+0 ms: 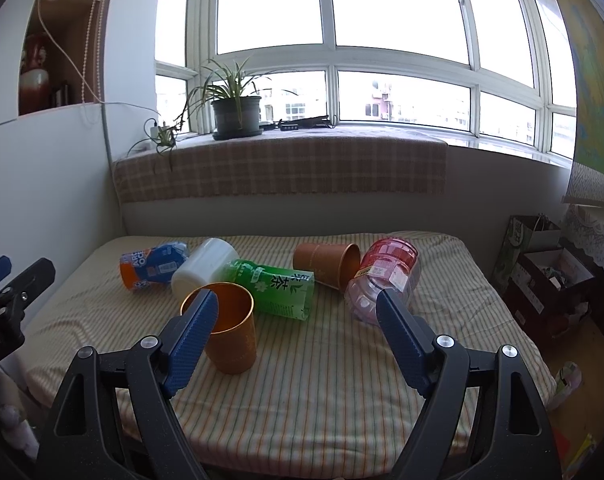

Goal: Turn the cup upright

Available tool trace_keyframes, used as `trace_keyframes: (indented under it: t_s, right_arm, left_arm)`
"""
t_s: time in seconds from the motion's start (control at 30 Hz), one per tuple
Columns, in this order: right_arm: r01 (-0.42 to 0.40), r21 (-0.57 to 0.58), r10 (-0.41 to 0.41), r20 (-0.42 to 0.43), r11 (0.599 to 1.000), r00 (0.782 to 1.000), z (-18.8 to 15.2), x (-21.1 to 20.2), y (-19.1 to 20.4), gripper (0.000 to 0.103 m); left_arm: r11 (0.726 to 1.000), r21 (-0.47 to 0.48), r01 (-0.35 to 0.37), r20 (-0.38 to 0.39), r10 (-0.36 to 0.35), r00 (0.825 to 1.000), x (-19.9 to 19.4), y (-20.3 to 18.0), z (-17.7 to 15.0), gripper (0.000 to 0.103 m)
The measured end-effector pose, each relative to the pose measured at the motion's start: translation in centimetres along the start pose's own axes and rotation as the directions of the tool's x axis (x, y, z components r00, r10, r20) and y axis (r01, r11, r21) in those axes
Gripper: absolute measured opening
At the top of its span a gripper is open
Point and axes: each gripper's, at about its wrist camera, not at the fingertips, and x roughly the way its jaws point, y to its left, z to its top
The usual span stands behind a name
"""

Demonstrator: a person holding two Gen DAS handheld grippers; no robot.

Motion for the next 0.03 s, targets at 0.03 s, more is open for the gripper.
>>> trace_keyframes:
  t_s: [0.03]
  right_arm:
    - [0.002,-0.001,-0.002,-0.001,1.0,1.0,-0.03,0.07,-0.01,0.081]
  left_arm:
    - [1.0,0.002,-0.003,0.001,0.003,1.0,0.03,0.13,-0.02,0.102]
